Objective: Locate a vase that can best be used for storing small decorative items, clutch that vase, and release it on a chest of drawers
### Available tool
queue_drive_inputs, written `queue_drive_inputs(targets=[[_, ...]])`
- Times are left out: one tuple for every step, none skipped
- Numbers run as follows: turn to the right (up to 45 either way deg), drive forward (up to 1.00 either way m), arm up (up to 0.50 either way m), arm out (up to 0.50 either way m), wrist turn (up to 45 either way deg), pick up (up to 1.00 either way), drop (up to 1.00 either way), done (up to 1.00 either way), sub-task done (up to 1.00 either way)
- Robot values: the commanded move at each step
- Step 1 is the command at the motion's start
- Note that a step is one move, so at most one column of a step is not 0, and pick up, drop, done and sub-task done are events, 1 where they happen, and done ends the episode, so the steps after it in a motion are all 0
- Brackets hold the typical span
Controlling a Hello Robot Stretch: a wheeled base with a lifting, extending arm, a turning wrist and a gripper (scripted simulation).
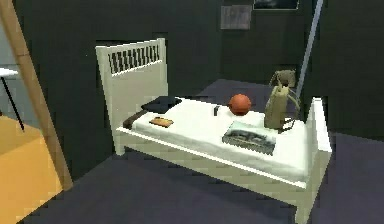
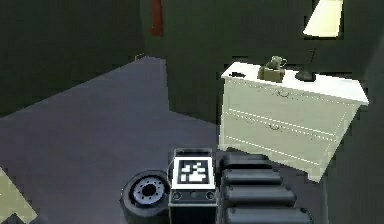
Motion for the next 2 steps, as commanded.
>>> queue_drive_inputs(targets=[[-6.0, 0.00, 0.00, 0.00, 0.0, 0.00, 0.00, 0.00, 0.00], [0.0, 0.35, 0.00, 0.00, 0.0, 0.00, 0.00, 0.00, 0.00]])
